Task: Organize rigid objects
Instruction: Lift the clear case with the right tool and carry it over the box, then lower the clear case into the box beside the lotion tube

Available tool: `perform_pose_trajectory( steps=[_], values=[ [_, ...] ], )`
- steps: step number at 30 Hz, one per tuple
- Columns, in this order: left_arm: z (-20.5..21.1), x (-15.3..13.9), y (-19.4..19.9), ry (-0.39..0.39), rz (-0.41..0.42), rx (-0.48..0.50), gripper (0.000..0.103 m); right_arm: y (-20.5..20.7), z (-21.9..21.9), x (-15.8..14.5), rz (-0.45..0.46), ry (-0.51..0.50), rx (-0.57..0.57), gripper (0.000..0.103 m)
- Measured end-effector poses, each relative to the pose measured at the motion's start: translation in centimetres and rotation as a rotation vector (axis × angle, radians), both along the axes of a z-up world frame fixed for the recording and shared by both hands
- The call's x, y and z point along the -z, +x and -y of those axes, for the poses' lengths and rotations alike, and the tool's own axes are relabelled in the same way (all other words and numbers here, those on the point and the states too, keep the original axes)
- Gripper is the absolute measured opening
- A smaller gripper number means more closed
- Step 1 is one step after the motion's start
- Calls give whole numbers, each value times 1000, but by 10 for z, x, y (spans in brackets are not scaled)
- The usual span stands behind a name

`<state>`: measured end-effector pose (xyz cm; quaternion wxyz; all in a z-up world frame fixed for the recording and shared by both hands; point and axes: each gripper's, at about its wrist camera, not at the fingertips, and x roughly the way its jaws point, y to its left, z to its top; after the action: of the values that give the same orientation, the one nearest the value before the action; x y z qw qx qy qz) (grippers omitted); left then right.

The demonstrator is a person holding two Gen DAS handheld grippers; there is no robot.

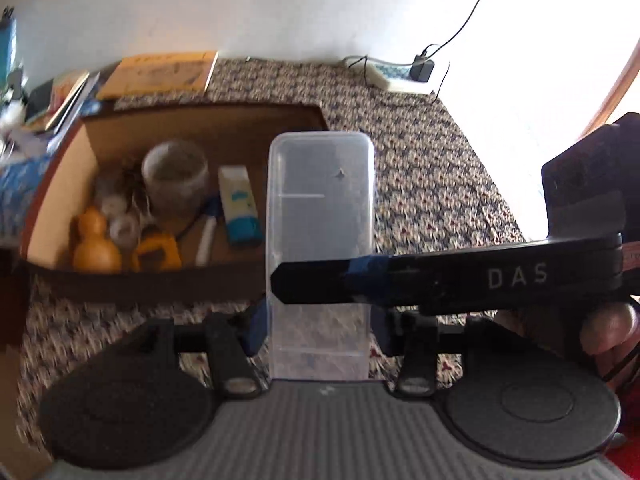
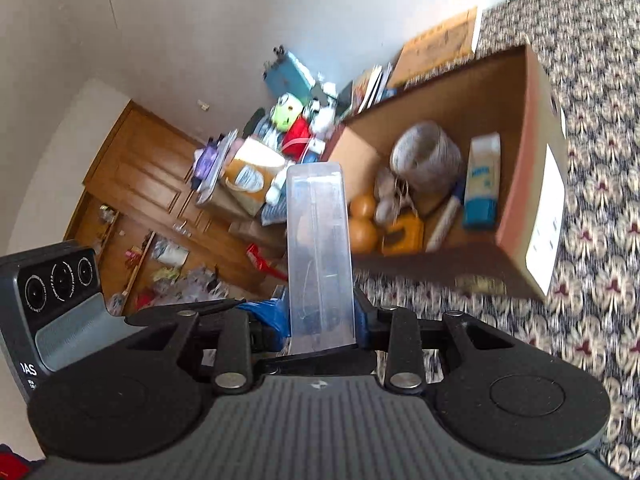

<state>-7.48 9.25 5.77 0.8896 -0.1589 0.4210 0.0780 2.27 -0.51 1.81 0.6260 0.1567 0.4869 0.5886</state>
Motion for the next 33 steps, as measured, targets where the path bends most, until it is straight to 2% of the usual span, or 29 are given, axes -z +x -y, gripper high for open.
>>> perform_pose_trajectory(
  steps=[5,12,20,28,33],
  values=[
    [-38,-6,16,-8,31,79,48,7,-22,-12,56,-22,81,16],
    [-79,-5,45,12,62,193,48,24,-48,-17,86,-64,200,16],
    [-112,6,78,-39,70,292,48,44,-61,-15,91,-128,307,16],
    [-123,28,105,-88,52,326,49,58,-73,-6,103,-224,346,16],
    [-128,44,124,-155,22,316,49,72,-82,1,119,-298,329,16]
  ],
)
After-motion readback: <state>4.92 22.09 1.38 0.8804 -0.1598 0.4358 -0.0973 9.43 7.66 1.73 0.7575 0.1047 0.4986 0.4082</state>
